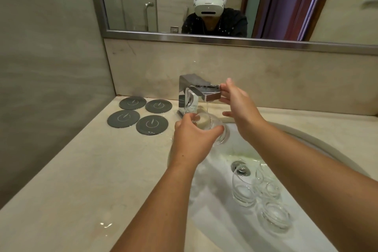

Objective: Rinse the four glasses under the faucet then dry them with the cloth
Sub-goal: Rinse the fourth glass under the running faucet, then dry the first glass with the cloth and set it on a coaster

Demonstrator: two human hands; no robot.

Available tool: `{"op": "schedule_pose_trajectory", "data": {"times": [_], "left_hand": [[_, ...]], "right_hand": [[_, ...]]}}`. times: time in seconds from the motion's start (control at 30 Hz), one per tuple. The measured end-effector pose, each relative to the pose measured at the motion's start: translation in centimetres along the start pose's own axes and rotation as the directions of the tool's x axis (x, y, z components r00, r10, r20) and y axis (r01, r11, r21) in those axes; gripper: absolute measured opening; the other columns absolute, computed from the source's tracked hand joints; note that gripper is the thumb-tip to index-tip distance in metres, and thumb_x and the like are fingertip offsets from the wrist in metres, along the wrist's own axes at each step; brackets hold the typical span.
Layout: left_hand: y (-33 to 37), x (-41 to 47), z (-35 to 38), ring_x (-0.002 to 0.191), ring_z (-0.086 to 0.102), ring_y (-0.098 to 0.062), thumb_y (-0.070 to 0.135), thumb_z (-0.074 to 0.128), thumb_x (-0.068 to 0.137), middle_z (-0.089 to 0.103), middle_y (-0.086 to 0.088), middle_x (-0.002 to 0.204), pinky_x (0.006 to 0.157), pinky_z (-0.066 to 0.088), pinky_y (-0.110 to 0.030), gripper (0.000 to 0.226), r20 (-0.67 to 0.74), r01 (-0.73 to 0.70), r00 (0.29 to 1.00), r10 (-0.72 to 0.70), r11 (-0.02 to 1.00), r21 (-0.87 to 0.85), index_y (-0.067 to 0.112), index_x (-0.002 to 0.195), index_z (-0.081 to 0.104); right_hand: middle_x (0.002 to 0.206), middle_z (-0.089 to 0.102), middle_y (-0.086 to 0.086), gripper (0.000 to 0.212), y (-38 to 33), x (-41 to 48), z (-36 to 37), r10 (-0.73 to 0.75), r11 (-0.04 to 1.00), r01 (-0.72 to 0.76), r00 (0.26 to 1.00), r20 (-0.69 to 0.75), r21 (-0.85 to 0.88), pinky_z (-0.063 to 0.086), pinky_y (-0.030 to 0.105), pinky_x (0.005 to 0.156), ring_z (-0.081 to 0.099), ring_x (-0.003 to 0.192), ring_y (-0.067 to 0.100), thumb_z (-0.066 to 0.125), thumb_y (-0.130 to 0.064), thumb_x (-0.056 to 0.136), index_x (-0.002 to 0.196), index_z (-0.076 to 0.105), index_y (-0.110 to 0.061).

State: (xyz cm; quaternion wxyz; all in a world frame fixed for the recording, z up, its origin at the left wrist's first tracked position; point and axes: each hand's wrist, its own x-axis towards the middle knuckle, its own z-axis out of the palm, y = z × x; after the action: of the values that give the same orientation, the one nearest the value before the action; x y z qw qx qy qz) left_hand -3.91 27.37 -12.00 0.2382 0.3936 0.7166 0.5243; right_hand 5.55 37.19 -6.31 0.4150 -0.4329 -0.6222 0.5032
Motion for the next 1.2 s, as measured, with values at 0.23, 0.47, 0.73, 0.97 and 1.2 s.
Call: {"op": "schedule_pose_trajectory", "data": {"times": [0.23, 0.47, 0.73, 0.97, 1.2], "left_hand": [[1.0, -0.6, -0.4, 0.105, 0.069, -0.010, 0.067, 0.081, 0.052, 0.066, 0.010, 0.120, 0.093, 0.062, -0.041, 0.085, 0.034, 0.146, 0.989, -0.142, 0.956, -0.253, 0.026, 0.124, 0.060], [1.7, -1.7, -1.3, 0.081, 0.065, -0.020, 0.038, 0.079, 0.093, 0.064, -0.007, 0.105, 0.084, 0.065, -0.031, 0.023, 0.386, 0.449, 0.877, -0.286, 0.774, -0.446, 0.019, 0.107, 0.078], [1.9, -3.0, -1.3, 0.097, 0.072, -0.025, 0.028, 0.086, 0.084, 0.070, -0.009, 0.117, 0.104, 0.057, -0.041, 0.045, 0.706, 0.352, 0.699, -0.115, 0.915, -0.199, 0.017, 0.126, 0.072], [3.2, -5.5, 1.0, 0.102, 0.066, -0.020, 0.003, 0.074, 0.096, 0.076, 0.006, 0.090, 0.088, 0.061, -0.023, 0.025, 0.805, 0.155, 0.591, 0.059, 0.970, -0.185, 0.024, 0.109, 0.075], [3.6, -7.0, 3.9, 0.103, 0.077, -0.014, 0.058, 0.089, 0.056, 0.080, 0.002, 0.108, 0.104, 0.058, -0.045, 0.080, 0.687, -0.175, 0.712, 0.144, 0.984, -0.024, 0.029, 0.126, 0.065]], "right_hand": [[0.146, 0.057, -0.011, 0.051, 2.0, -3.8, -1.9, -0.101, 0.976, 0.097, 0.995, -0.009, -0.195, 0.034, 0.026, 0.105, 0.050, 0.131, 0.005, 0.047, -0.046, 0.111, 0.153, 0.054, -0.020], [0.125, 0.073, 0.001, 0.030, 4.5, -7.8, -4.2, 0.233, 0.972, -0.227, 0.968, 0.089, -0.066, 0.054, 0.043, 0.091, 0.070, 0.112, 0.019, 0.055, -0.051, 0.106, 0.120, 0.071, -0.030], [0.131, 0.074, -0.006, 0.045, 5.0, -10.8, -7.2, 0.137, 0.987, -0.143, 0.987, 0.079, 0.076, 0.056, 0.038, 0.085, 0.072, 0.116, 0.014, 0.056, -0.048, 0.106, 0.150, 0.056, -0.035], [0.138, 0.070, -0.007, 0.048, 4.0, -14.5, -9.5, 0.008, 1.000, -0.008, 1.000, -0.002, -0.015, 0.052, 0.040, 0.106, 0.064, 0.128, 0.009, 0.057, -0.046, 0.106, 0.154, 0.051, -0.040], [0.139, 0.059, -0.031, 0.045, 3.2, -21.6, -16.0, -0.176, 0.905, 0.123, 0.980, -0.094, -0.408, 0.040, 0.026, 0.116, 0.049, 0.132, -0.013, 0.060, -0.051, 0.102, 0.146, 0.054, -0.048]]}}
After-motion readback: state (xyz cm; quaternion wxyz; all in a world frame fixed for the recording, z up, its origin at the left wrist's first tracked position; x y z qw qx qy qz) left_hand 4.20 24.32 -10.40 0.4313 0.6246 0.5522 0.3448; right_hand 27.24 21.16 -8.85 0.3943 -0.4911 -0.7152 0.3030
